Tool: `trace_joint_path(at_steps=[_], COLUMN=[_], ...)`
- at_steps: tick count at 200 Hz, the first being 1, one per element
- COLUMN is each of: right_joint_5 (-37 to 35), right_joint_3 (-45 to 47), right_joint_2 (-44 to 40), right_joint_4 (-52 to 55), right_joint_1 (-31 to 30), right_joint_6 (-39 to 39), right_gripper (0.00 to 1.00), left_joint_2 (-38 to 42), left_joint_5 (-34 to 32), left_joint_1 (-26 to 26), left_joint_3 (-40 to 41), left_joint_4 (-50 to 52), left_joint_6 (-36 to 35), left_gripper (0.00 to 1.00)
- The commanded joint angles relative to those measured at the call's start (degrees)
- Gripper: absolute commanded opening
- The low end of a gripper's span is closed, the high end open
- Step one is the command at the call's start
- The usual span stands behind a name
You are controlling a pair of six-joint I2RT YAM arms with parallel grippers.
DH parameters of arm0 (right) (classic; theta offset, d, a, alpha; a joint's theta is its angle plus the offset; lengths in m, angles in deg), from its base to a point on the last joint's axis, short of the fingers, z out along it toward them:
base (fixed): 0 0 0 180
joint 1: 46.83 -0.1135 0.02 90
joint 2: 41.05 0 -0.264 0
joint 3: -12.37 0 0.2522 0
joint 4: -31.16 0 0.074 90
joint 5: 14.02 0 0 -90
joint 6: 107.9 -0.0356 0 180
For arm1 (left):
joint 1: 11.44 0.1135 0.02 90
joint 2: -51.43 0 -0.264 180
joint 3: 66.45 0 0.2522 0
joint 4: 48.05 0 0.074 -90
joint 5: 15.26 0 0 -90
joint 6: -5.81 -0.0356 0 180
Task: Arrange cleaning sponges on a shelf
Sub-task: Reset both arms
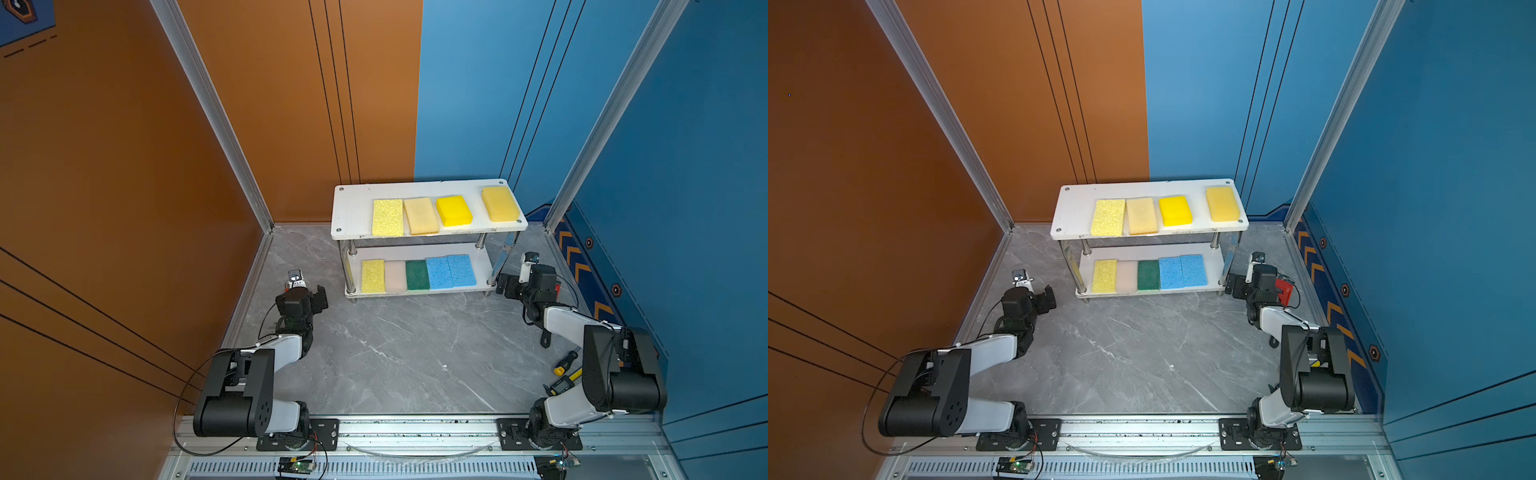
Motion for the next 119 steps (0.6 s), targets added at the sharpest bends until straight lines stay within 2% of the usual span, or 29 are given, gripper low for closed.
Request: trace_joint_path(at_steps=[1, 68, 119], right_joint_5=[0.2, 0.6, 1.6], right_joint_3=[-0.9, -0.9, 0.2], right_joint_2=[0.9, 1.2, 0.5], right_joint_4=[-1.1, -1.1, -2.5], right_joint_1=[-0.4, -0.7, -0.9], right_joint_6=[1.3, 1.7, 2.4], right_gripper=[1.0, 1.0, 1.0], left_joint_2=[-1.7, -3.6, -5.4], left_joint_5=[2.2, 7.2, 8.6], left_joint_1=[0.5, 0.7, 0.7], left_joint_3=[-0.8, 0.2, 2.0], left_joint_4=[-2.8, -6.9, -11.7], left_joint_6=[-1.2, -2.9, -3.4], left_gripper=[0.98, 0.98, 0.98])
